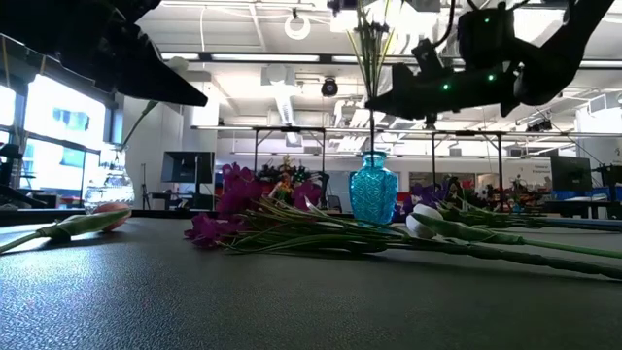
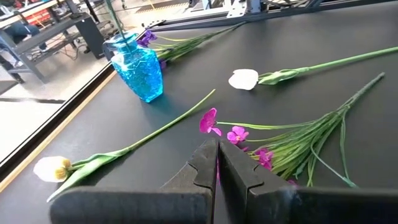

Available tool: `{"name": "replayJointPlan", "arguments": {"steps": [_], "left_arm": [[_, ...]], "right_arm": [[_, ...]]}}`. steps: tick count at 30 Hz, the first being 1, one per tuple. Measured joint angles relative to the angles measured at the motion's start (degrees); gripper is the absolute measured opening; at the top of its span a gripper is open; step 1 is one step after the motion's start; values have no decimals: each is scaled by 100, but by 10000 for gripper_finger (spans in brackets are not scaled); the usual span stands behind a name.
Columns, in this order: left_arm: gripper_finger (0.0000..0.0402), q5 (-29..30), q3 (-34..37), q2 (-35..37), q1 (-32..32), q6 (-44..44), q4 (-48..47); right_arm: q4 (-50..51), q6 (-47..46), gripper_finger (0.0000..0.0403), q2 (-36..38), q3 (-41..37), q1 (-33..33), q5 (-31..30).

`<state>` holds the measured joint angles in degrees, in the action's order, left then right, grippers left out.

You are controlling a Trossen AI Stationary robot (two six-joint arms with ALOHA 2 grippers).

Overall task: Sort flowers into vase by color
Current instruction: Put the bottom right violet flowers into the blue vase, then put the bottom pink flower into the transparent vase

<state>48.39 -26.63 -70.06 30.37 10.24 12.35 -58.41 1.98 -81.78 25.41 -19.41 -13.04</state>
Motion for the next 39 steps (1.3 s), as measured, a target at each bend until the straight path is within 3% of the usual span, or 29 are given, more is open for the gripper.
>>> {"name": "replayJointPlan", "arguments": {"steps": [6, 10, 16, 21, 28, 31, 35, 39], "left_arm": [[3, -3, 0, 0, 2, 2, -1], [3, -5, 0, 2, 2, 4, -12], [3, -45, 0, 1, 4, 11, -47], [3, -47, 0, 0, 4, -41, -47], [3, -25, 0, 2, 61, 18, -109], [3, -29, -12, 2, 240, 277, -554], [3, -34, -346, 2, 455, 1186, -2039], [3, -35, -889, 2, 568, 2386, -3788]], "right_arm": [[87, -309, 19, -76, 2, -125, -1], [365, -350, 76, 90, 2, -125, -2], [1610, -350, 164, 669, 2, -109, -4], [2380, -386, 205, 1160, 5, -72, -24], [3960, -859, 206, 2113, 7, 224, -22], [4914, -1357, 198, 2602, 162, 417, -43], [6216, -1711, 185, 2984, 553, 826, -27], [6592, -1966, 168, 2973, 684, 1485, -27]]}}
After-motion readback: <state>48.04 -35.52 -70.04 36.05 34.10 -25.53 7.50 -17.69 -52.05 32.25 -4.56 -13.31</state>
